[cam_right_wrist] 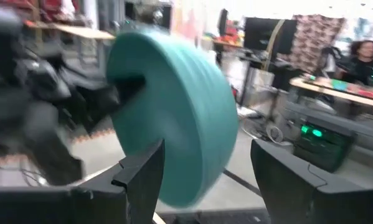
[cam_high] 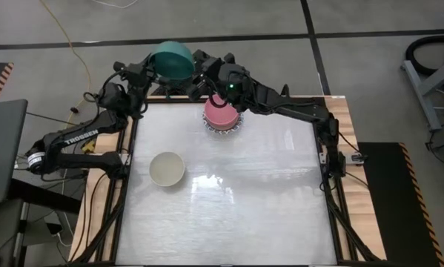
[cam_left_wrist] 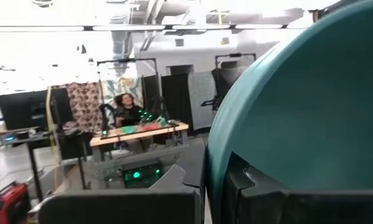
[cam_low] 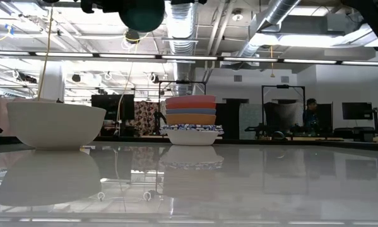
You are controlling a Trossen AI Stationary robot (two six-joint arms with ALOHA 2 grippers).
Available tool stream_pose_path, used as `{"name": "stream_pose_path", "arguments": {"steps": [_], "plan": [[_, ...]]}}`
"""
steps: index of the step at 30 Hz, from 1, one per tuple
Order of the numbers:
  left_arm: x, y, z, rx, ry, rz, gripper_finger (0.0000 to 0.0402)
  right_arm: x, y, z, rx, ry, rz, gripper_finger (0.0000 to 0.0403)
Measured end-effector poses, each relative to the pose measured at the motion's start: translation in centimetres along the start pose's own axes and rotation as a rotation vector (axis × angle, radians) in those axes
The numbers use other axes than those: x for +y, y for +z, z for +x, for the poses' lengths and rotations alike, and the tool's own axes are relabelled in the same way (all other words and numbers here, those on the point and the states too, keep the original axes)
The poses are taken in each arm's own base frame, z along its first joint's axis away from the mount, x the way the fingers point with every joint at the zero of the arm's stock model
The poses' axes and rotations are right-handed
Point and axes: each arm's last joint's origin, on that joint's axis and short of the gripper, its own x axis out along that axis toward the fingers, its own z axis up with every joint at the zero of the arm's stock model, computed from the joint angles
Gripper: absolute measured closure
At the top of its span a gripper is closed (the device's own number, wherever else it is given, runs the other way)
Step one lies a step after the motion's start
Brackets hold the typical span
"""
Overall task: Nest bowls inside each other by size order
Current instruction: Stack the dark green bowl on top of the pink bowl
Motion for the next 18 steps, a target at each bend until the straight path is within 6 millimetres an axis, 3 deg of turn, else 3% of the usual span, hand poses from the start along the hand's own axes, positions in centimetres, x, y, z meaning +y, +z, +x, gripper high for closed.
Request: {"name": "stream_pose_path", "arguments": {"steps": [5,12,15,18], "plan": [[-0.2,0.1,-0.1,-0.013,-0.028,-0.021,0.0401,0.0,-1.7,1.4,0.044,-0.051,-0.029,0.0143],[-0.7,0.2,-0.5,-0.007,-0.064,-0.001,0.0401,-0.2,-2.3,2.1,0.051,-0.088,0.017,0.0153],[-0.9,0.1,-0.6,0.001,-0.078,-0.005,0.0401,-0.1,-2.3,2.1,0.052,-0.087,0.018,0.0187],[-1.1,0.2,-0.7,-0.009,-0.107,-0.007,0.0402,-0.1,-2.3,2.1,0.054,-0.086,0.019,0.0248]]}}
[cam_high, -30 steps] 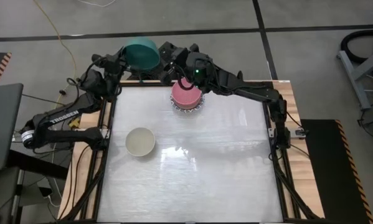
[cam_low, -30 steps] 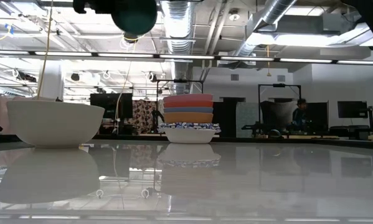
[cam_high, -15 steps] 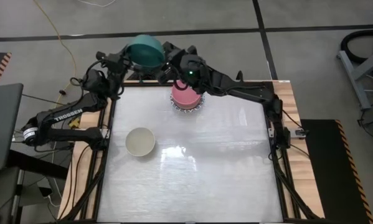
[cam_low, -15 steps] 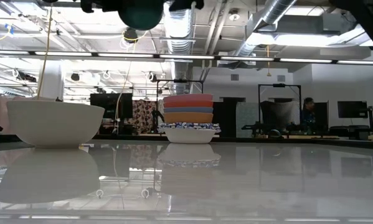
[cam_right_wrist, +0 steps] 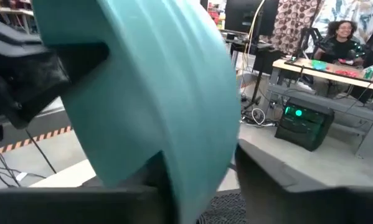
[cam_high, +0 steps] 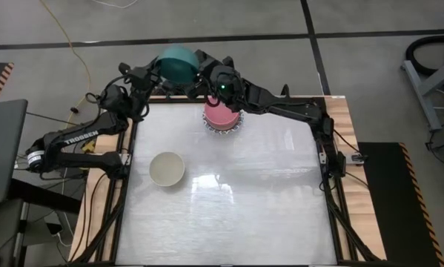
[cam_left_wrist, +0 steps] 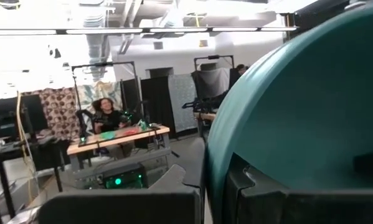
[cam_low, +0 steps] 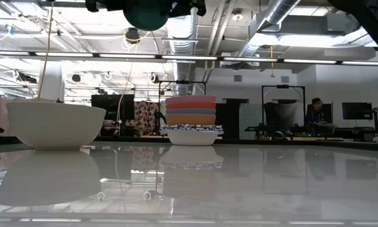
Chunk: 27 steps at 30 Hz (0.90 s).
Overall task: Nest bowls inside each other by size order
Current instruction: Stack the dark green bowl on top of the pink bowl
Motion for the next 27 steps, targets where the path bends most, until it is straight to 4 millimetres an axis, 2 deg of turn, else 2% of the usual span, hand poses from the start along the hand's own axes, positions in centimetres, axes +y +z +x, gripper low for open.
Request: {"name": "stream_pose_path", "arguments": {"steps": [4,6,11,21,24,27], "plan": [[-0.3,-0.1,-0.1,0.002,-0.044,0.008,0.04,-0.2,-0.1,0.1,0.015,-0.026,-0.001,0.0354],[-0.5,-0.3,-0.2,0.027,-0.055,0.02,0.0397,-0.4,-0.4,0.1,0.035,-0.044,-0.008,0.0383],[-0.8,-0.9,-0.3,0.079,-0.098,0.022,0.0367,-0.5,-0.7,0.1,0.066,-0.058,0.01,0.0385],[-1.2,-2.0,-0.6,0.16,-0.193,0.169,0.0239,-0.8,-1.8,0.3,0.157,-0.036,0.058,0.0394],[-1.1,-2.2,-0.9,0.206,-0.218,0.151,0.0207,-1.4,-2.2,0.4,0.215,-0.037,0.099,0.0394],[-0.5,-1.8,-1.4,0.214,-0.24,0.087,0.0183,-3.1,-2.3,0.7,0.281,-0.023,0.183,0.0394]]}}
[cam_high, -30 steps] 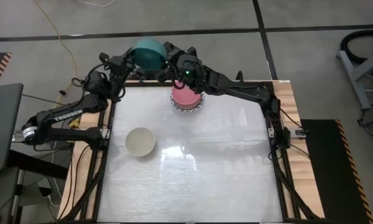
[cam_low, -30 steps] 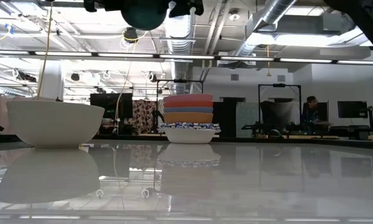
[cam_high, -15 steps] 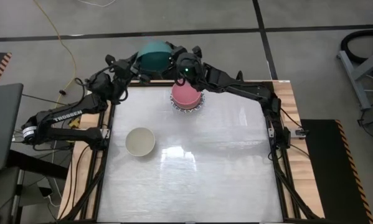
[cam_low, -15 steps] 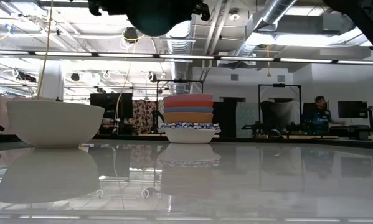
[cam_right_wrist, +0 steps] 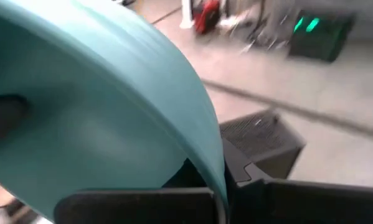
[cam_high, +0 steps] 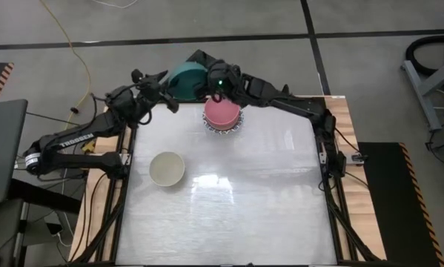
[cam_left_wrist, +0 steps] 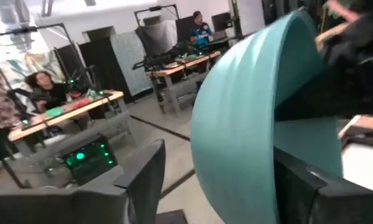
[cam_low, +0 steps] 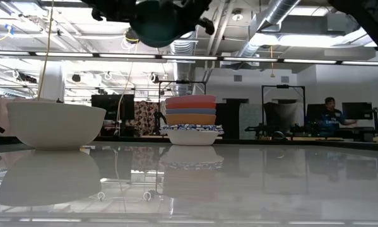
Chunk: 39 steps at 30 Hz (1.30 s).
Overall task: Nest bowls inside each other by size order
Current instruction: Stack the dark green bowl on top of the pink bowl
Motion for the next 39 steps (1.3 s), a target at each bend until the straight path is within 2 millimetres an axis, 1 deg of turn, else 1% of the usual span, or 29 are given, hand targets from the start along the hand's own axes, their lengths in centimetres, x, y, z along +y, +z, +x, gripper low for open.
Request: {"name": "stream_pose_path", "arguments": {"steps": [4,8,10,12,14,17,21,25,29,32,35,39], "plan": [[0.6,0.3,-0.8,0.0,-0.01,-0.006,0.0164,-2.0,0.5,1.1,0.078,0.076,0.101,0.0394],[1.0,0.5,-1.5,-0.001,-0.036,-0.014,0.016,-3.9,0.8,2.1,0.16,0.144,0.19,0.0394],[1.2,0.4,-1.6,0.012,-0.007,-0.019,0.016,-4.8,0.9,2.4,0.197,0.155,0.216,0.0395],[1.2,0.2,-1.6,0.036,0.008,-0.009,0.016,-5.5,1.0,2.5,0.217,0.163,0.232,0.0395],[1.1,0.1,-1.7,0.051,-0.007,-0.001,0.016,-6.5,1.0,2.7,0.278,0.176,0.236,0.0395],[1.2,-0.3,-2.2,0.097,-0.034,-0.005,0.016,-8.7,0.6,2.8,0.427,0.209,0.249,0.0395],[1.4,-0.7,-2.8,0.147,-0.069,-0.04,0.016,-11.7,0.6,2.7,0.568,0.225,0.279,0.0395],[1.5,-1.1,-3.2,0.192,-0.081,-0.065,0.016,-13.2,0.1,2.4,0.7,0.279,0.296,0.0395],[1.4,-1.5,-3.4,0.235,-0.086,-0.076,0.016,-13.8,-0.2,2.4,0.754,0.293,0.31,0.0395],[1.4,-1.7,-3.4,0.256,-0.087,-0.092,0.016,-13.5,-0.7,2.8,0.757,0.306,0.305,0.0395],[1.4,-1.8,-3.5,0.27,-0.084,-0.107,0.016,-13.1,-1.6,3.0,0.799,0.316,0.306,0.0395],[1.3,-2.1,-3.5,0.3,-0.086,-0.112,0.016,-13.1,-2.3,3.5,0.81,0.311,0.317,0.0395]]}}
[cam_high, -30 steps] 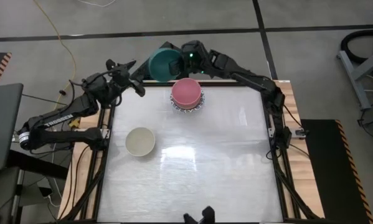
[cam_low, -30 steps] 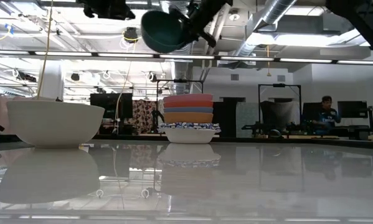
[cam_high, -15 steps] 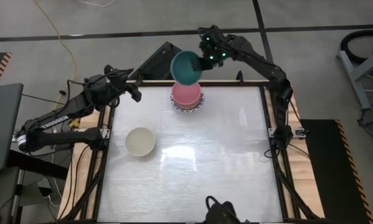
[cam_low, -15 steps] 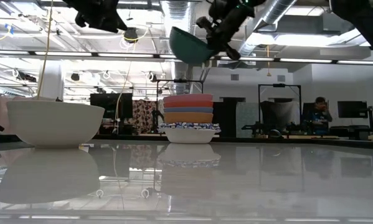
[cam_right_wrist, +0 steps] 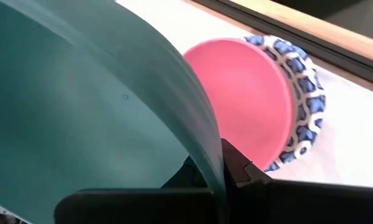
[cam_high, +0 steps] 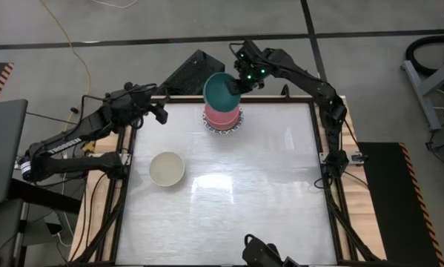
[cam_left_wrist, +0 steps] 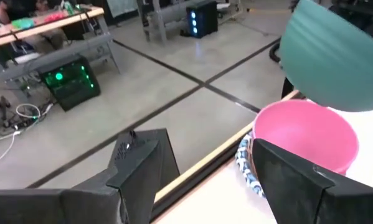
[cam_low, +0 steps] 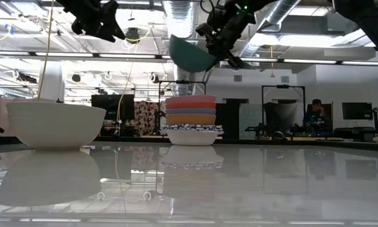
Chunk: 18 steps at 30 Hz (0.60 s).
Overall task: Nest bowls inside each other by size order
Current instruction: Stack the dark green bowl on top of the pink bowl
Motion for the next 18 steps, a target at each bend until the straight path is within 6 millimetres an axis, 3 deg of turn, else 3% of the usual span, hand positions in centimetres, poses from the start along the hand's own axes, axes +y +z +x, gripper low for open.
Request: {"name": "stream_pose_path", "arguments": {"steps": [10,18], "plan": [[0.0,-0.6,0.0,0.053,-0.005,-0.012,0.016,-1.8,-0.1,2.5,0.047,-0.047,0.074,0.0395],[0.0,-1.0,0.0,0.092,-0.005,0.006,0.016,-2.1,-0.1,2.9,0.039,-0.048,0.097,0.0395]]}}
